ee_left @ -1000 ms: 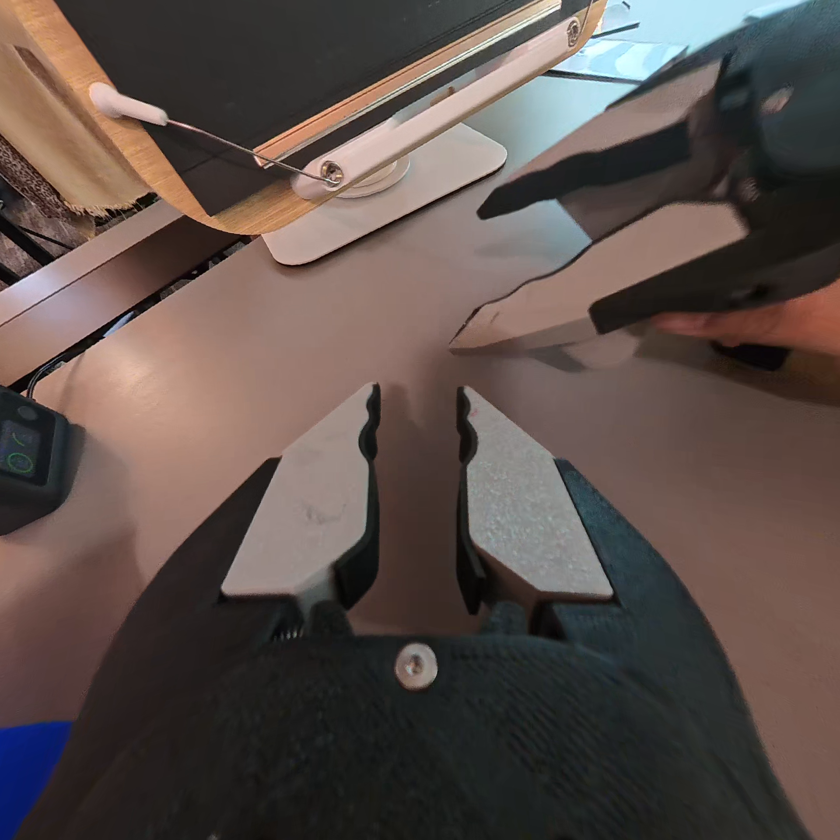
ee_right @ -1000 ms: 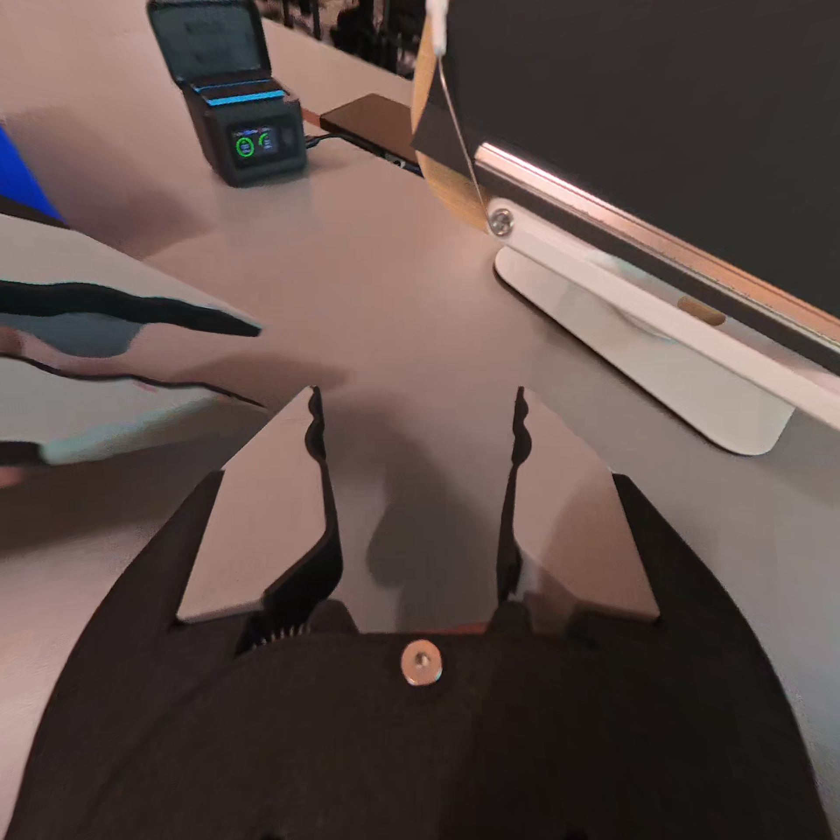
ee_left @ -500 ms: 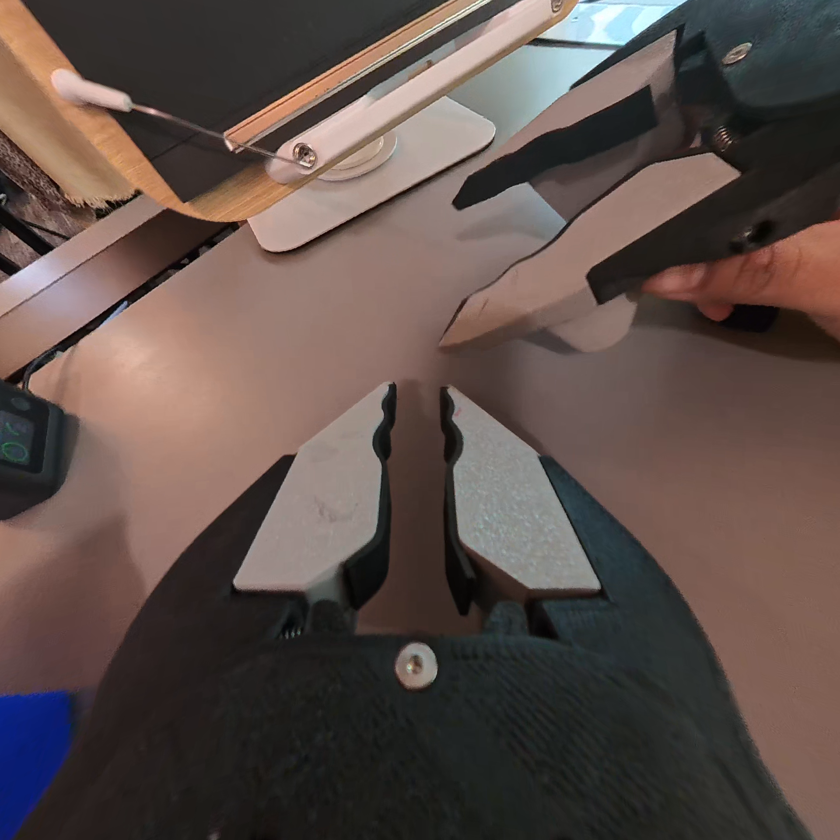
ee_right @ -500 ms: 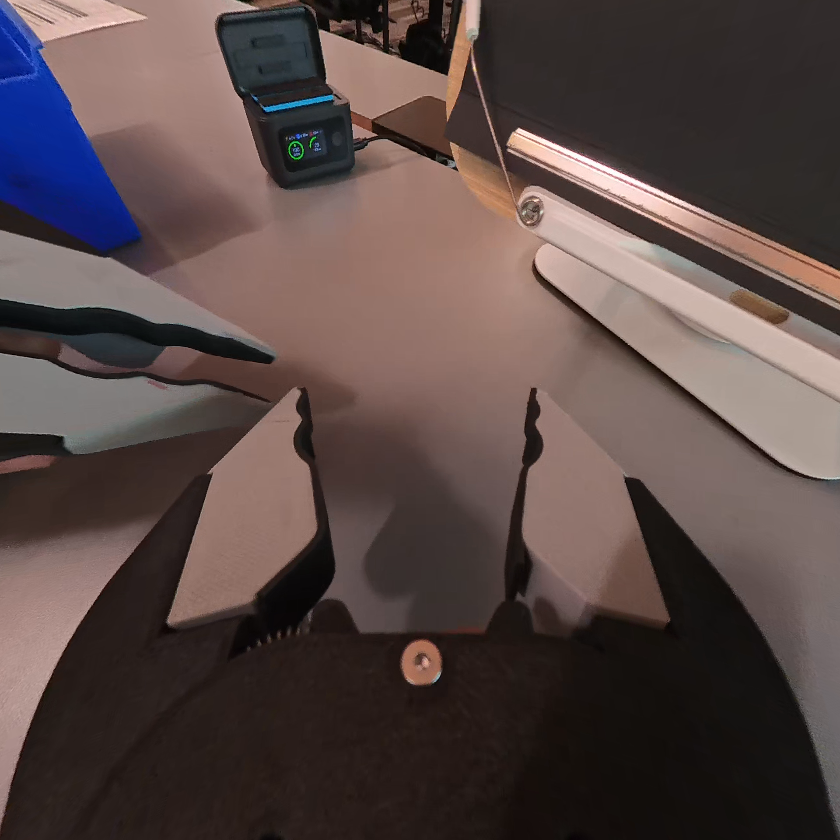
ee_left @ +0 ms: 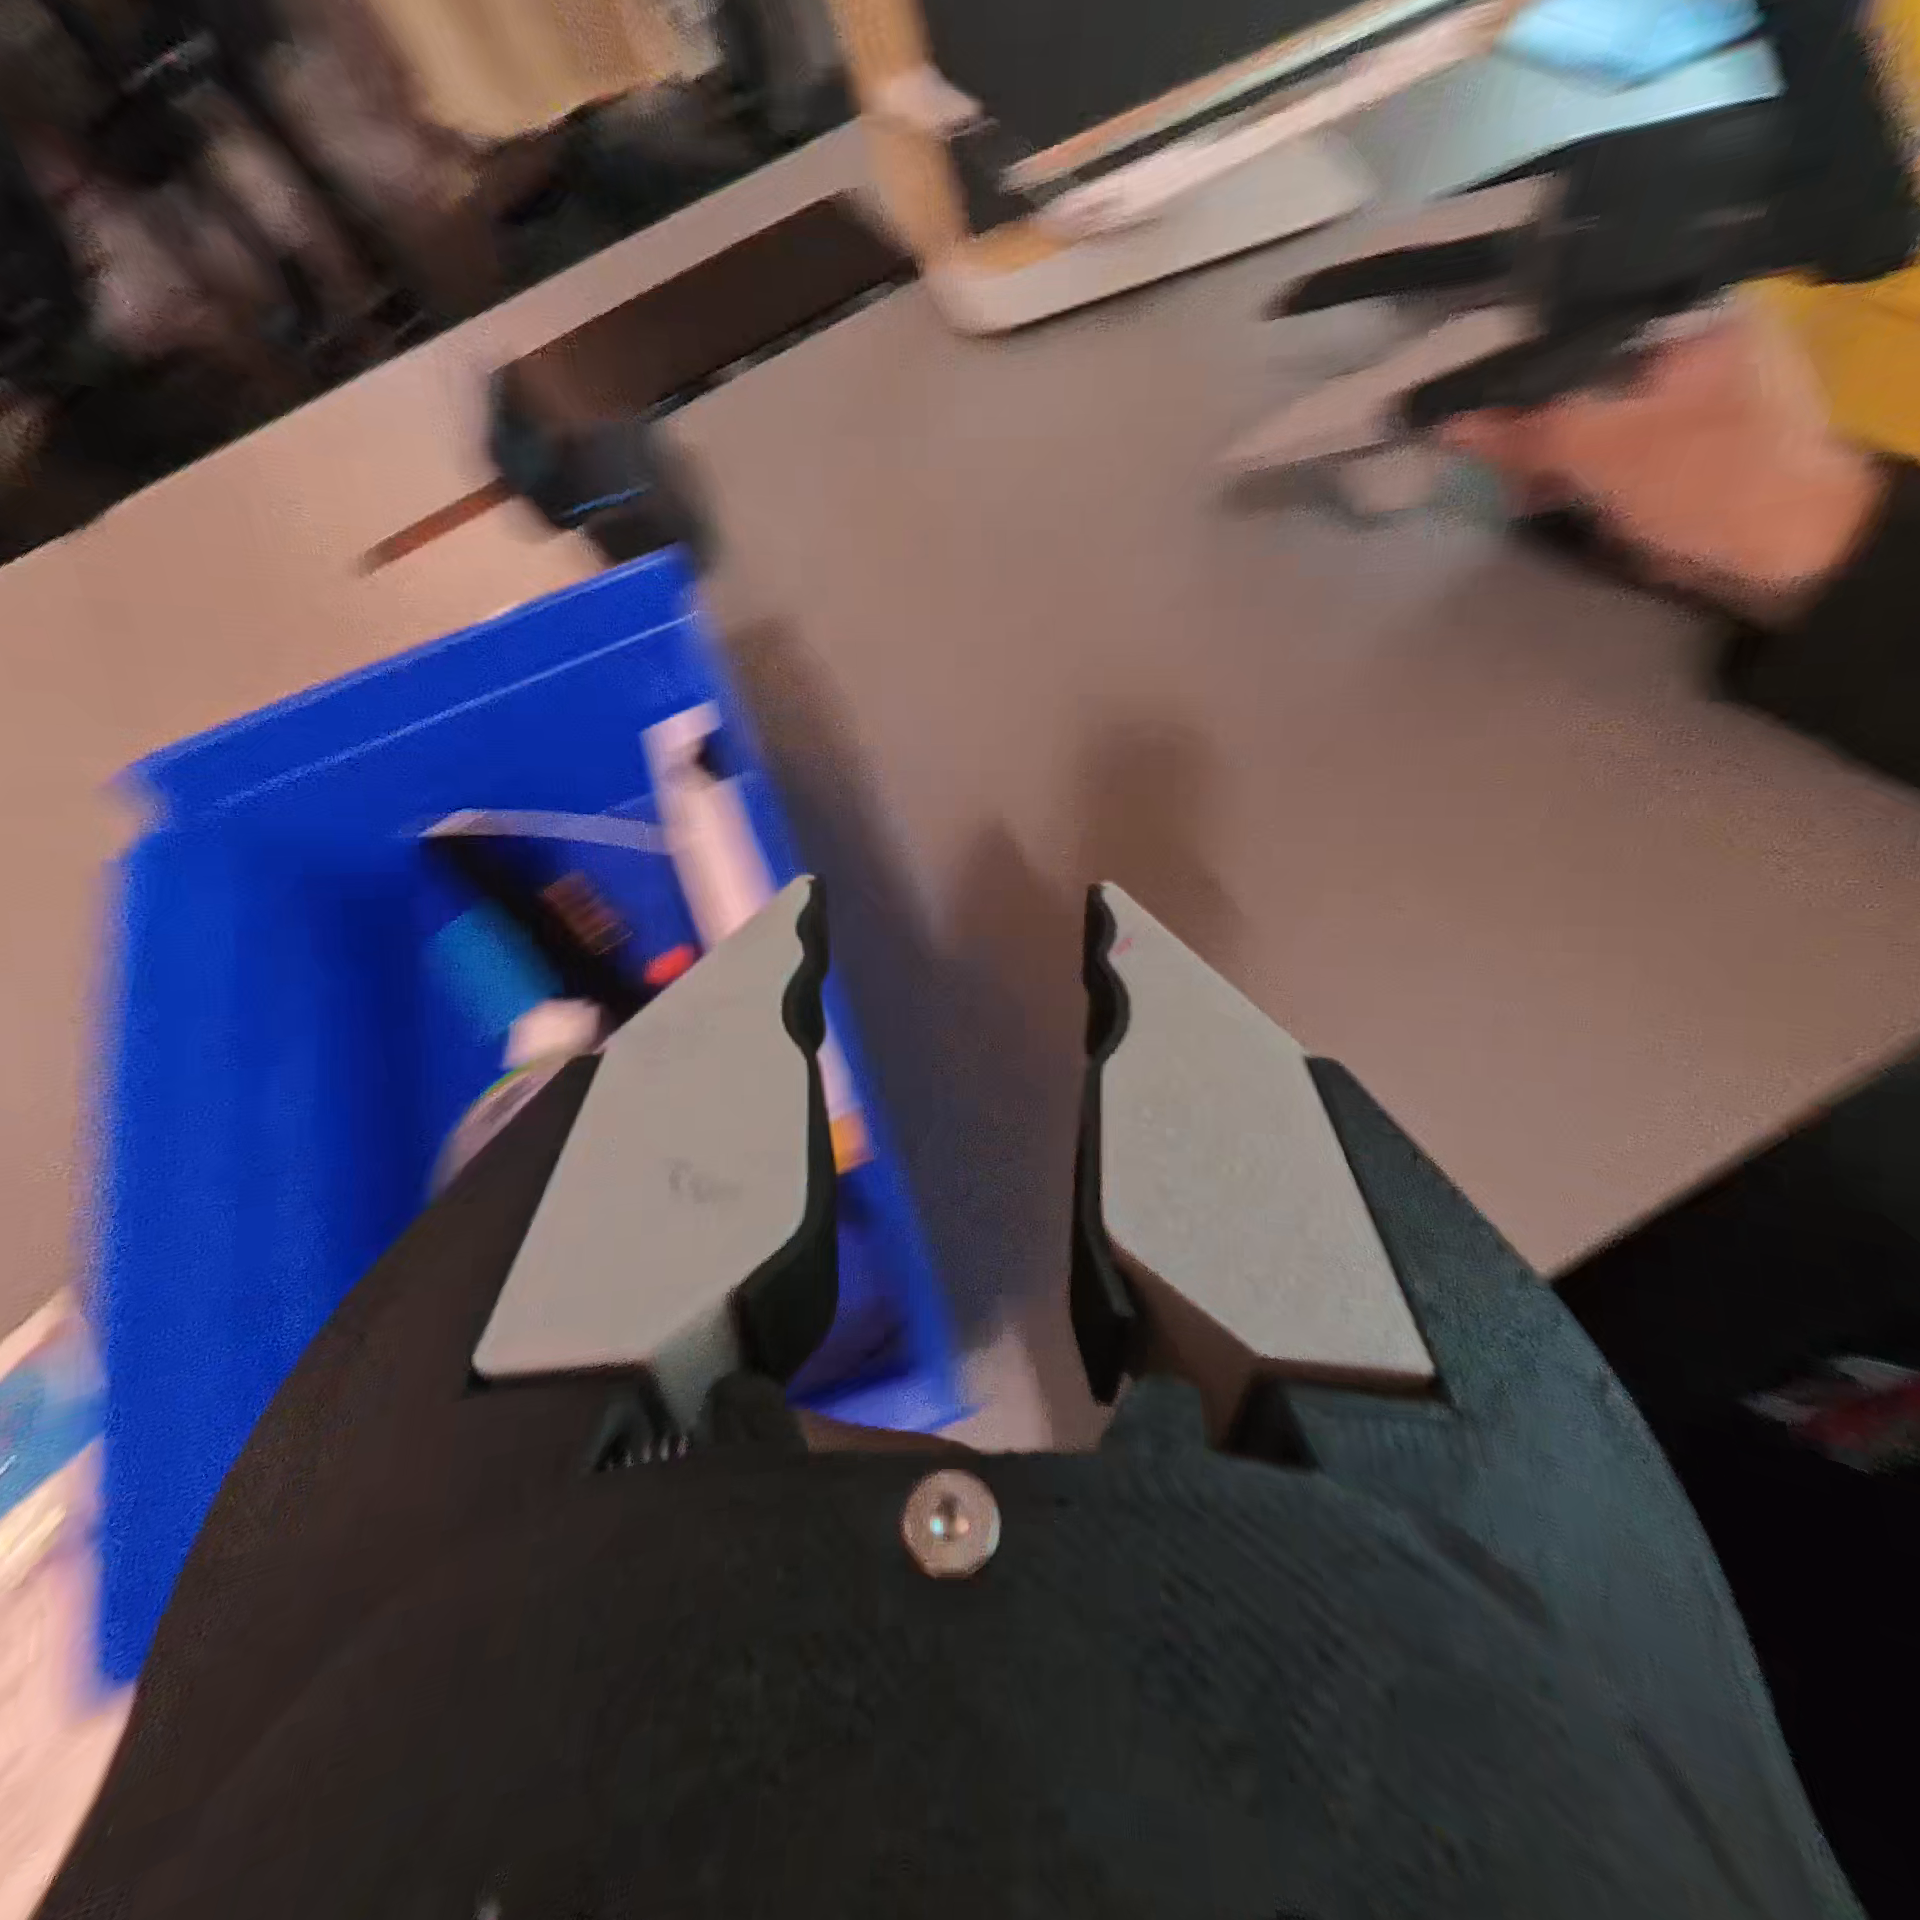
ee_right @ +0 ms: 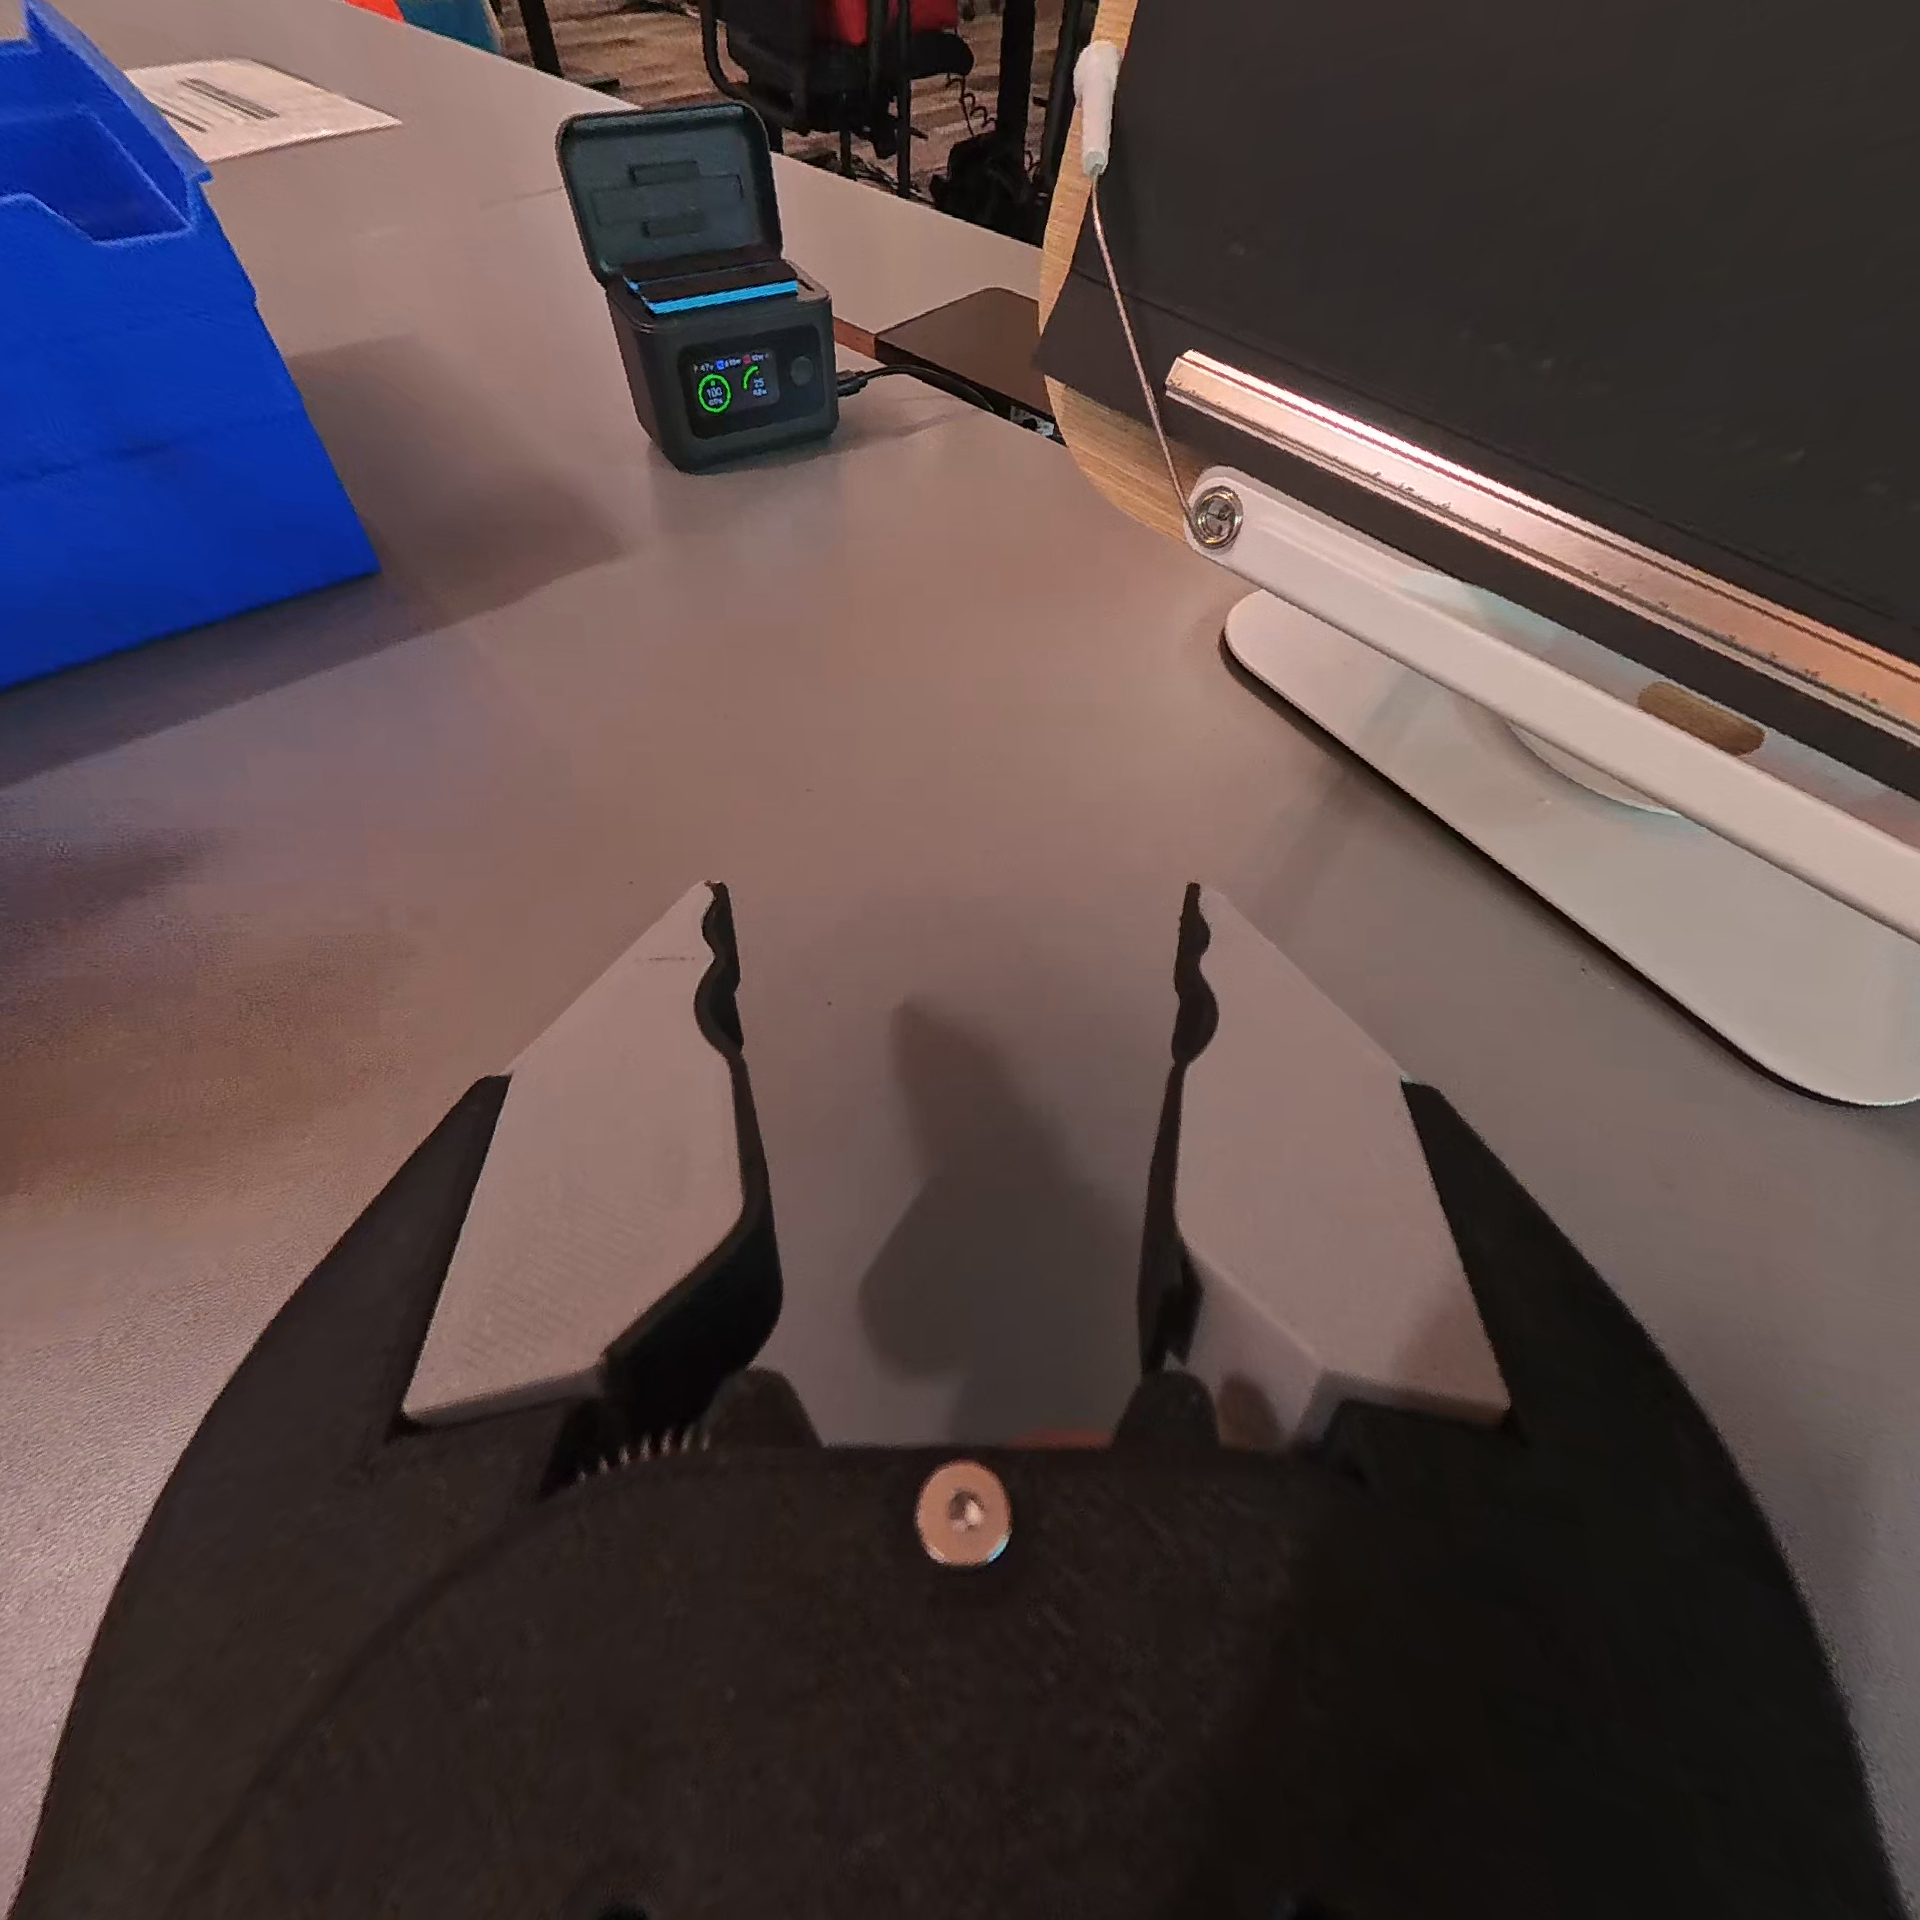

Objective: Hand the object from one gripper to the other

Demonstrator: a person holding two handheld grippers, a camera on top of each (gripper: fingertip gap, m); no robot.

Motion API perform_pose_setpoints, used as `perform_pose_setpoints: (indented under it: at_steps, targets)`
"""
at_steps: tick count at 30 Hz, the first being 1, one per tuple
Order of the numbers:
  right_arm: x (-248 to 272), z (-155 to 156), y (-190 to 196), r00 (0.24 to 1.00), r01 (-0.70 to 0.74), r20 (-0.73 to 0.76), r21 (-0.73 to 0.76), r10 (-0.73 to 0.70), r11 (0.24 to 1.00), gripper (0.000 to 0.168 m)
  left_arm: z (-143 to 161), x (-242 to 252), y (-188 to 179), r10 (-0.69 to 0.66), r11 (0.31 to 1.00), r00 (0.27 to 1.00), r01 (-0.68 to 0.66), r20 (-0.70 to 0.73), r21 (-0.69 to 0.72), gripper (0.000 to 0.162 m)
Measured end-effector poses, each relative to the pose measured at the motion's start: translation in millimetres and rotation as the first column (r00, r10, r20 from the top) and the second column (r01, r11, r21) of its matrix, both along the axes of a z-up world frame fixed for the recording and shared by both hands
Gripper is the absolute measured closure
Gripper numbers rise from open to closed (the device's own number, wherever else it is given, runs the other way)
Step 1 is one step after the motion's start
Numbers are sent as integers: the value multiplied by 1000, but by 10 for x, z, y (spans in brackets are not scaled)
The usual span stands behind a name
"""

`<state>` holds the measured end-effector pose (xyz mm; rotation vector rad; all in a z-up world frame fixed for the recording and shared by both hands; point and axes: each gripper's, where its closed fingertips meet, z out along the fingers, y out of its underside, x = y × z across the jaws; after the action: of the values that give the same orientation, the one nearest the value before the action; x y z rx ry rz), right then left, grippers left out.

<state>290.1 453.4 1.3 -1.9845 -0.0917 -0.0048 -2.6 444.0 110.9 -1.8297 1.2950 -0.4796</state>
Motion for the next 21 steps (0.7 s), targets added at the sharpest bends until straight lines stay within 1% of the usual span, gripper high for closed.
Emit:
perform_pose_setpoints:
  at_steps: [1, 2, 4, 6, 9, 11, 12, 13, 14, 15, 19, 21]
  targets:
    - [1, -4, 2, 1000, 0, -2, -3, 0, 1000, 86, 4, -280, 280, 93, 996, 995, -93, -33, -3, 115]
    - [0, -9, 3, 1000, 0, -4, -7, 0, 1000, 86, -58, -540, 504, 166, 985, 983, -169, -73, -34, 115]
    - [-9, -19, 5, 1000, -3, -3, -13, 3, 1000, 87, -299, -966, 825, 272, 947, 950, -293, -154, -131, 114]
    - [-15, -25, 7, 1000, -3, 1, -17, 3, 1000, 88, -573, -1196, 984, 314, 905, 925, -359, -214, -227, 113]
    - [-37, -42, 9, 1000, -10, -5, -29, 9, 1000, 88, -958, -1372, 1169, 350, 870, 881, -431, -318, -237, 111]
    - [-49, -41, -1, 1000, -12, -8, -28, 12, 1000, 88, -1247, -1537, 1195, 347, 852, 826, -476, -443, -220, 106]
    - [-57, -39, -9, 1000, -14, -12, -27, 14, 1000, 89, -1267, -1550, 1237, 353, 863, 825, -469, -440, -186, 100]
    - [-65, -36, -17, 1000, -16, -16, -26, 16, 1000, 90, -1252, -1519, 1237, 352, 868, 836, -460, -421, -189, 116]
    - [-72, -31, -22, 1000, -19, -19, -23, 19, 1000, 91, -1221, -1494, 1226, 341, 874, 846, -446, -410, -193, 138]
    - [-74, -31, -22, 1000, -21, -21, -23, 20, 1000, 92, -1193, -1471, 1211, 332, 881, 851, -434, -407, -190, 142]
    - [-88, -91, -8, 999, -34, -36, -64, 32, 997, 95, -983, -1380, 1249, 336, 918, 860, -390, -384, -71, 143]
    - [-101, -91, -9, 999, -40, -30, -64, 38, 997, 96, -780, -1327, 1323, 368, 924, 860, -381, -353, 36, 144]
